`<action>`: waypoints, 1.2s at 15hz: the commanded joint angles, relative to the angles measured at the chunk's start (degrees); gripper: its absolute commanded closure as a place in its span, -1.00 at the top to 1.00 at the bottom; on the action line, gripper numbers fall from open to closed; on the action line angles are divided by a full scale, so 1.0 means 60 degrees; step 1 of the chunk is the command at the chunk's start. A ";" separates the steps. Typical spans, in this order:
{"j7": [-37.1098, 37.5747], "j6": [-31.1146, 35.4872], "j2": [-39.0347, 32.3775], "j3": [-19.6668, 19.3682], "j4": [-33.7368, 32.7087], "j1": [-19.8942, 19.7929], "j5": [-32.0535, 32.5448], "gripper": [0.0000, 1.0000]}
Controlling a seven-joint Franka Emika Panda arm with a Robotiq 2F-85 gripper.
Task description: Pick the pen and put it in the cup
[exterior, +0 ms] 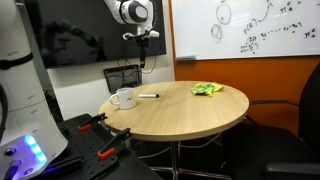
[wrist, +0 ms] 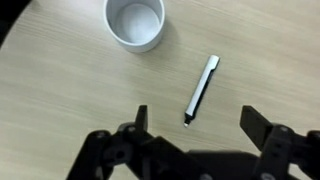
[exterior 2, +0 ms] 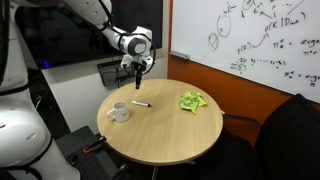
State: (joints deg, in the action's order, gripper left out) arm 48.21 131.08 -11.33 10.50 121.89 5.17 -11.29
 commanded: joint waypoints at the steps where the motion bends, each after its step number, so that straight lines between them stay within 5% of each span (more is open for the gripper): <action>1: 0.0943 0.0421 -0.1202 -0.0442 -0.0937 0.0639 -0.0148 1.00; 9: 0.2802 0.2497 -0.3374 -0.1593 -0.1803 0.2219 0.0450 1.00; 10: 0.2920 0.2460 -0.3520 -0.1689 -0.1851 0.2381 0.0566 0.79; 11: 0.2974 0.2462 -0.3664 -0.1727 -0.1905 0.2479 0.0609 0.97; 14: 0.3070 0.2362 -0.3969 -0.1841 -0.2034 0.2695 0.0732 1.00; 16: 0.2890 0.2324 -0.4153 -0.1782 -0.2154 0.2651 0.0652 0.82; 18: 0.2932 0.2343 -0.4332 -0.1824 -0.2297 0.2656 0.0634 0.36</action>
State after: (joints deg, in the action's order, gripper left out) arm 64.74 145.70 -35.87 0.50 110.02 20.33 -8.00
